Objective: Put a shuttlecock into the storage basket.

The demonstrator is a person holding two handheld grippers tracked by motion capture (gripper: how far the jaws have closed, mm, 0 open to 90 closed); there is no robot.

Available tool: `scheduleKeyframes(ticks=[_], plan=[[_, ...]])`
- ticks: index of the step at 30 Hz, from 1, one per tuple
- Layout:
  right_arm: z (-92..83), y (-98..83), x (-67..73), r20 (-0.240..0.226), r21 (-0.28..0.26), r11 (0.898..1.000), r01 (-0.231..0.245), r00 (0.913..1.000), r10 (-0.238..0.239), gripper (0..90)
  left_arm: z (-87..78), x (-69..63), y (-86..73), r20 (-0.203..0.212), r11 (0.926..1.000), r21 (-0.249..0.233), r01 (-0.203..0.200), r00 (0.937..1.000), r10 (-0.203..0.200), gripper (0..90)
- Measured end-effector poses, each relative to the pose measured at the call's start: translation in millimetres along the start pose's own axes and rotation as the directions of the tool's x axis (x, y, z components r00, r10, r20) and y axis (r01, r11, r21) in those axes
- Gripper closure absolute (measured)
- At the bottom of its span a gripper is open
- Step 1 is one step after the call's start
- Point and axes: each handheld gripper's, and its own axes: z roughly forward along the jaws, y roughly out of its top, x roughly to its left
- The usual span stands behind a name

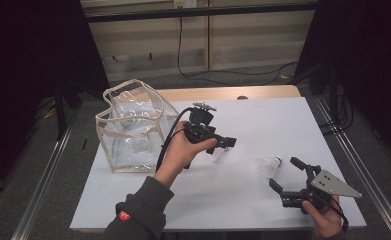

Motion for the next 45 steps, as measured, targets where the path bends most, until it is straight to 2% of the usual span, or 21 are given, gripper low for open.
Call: scheduleKeyframes(ticks=[25,45], plan=[[-0.1,0.0,0.4,-0.002,0.0,1.0,0.002,1.0,-0.002,1.0,21.3,-4.4,-11.1,0.016,0.9998,0.017,0.005,0.9999,-0.005,10.7],[-0.4,0.1,0.4,-0.003,0.0,1.0,0.003,1.0,-0.003,1.0,35.1,-8.2,-17.2,0.006,0.9992,0.038,-0.01,0.9999,0.009,10.5]])
